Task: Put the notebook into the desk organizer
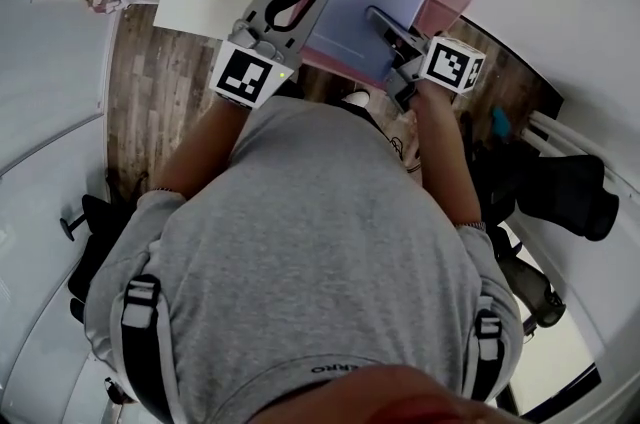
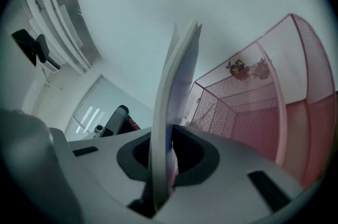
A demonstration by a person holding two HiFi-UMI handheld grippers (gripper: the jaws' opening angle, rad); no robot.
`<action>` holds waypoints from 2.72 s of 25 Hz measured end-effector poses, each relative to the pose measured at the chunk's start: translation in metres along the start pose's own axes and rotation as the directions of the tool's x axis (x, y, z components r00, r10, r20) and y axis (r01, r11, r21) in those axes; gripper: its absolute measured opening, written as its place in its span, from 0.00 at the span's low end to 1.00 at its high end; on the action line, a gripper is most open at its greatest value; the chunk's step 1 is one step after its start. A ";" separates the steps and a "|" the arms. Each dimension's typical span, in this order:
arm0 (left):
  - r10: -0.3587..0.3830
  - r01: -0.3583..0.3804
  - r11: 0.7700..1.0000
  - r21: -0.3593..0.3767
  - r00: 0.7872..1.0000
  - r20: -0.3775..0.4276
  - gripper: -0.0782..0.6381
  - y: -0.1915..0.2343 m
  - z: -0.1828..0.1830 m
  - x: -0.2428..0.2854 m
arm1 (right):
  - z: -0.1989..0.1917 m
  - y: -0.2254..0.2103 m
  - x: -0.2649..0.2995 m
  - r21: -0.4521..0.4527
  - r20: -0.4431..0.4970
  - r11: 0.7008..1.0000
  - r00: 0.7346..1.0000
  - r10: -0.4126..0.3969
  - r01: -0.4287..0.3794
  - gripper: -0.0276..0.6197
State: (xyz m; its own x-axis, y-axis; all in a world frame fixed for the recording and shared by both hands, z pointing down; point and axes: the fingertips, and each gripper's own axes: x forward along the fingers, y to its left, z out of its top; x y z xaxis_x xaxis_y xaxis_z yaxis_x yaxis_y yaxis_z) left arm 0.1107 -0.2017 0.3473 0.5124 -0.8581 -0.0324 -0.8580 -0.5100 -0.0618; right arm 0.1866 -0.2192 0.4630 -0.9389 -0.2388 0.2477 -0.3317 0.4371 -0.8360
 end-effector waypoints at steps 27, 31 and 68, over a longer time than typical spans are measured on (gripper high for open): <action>-0.060 0.061 0.998 -0.024 0.998 0.026 0.14 0.001 0.001 -0.016 | -0.016 -0.029 0.030 -0.064 -0.119 0.979 0.973 -0.200 0.193 0.36; -0.095 0.096 0.995 -0.039 0.995 0.034 0.14 0.001 0.000 -0.014 | -0.015 -0.032 0.032 -0.163 -0.103 0.946 0.949 -0.298 0.279 0.34; -0.366 0.366 0.931 -0.002 0.930 0.024 0.14 0.007 -0.012 -0.007 | -0.024 -0.081 0.019 -0.502 0.093 0.491 0.608 -0.788 0.713 0.47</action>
State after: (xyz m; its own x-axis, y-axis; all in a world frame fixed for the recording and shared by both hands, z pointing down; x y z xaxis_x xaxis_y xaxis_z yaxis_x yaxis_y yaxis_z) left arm 0.1009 -0.1996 0.3591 0.7916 -0.6102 -0.0313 -0.6108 -0.7890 -0.0673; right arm 0.1932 -0.2389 0.5473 -0.3009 -0.5701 0.7645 -0.8776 0.4793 0.0120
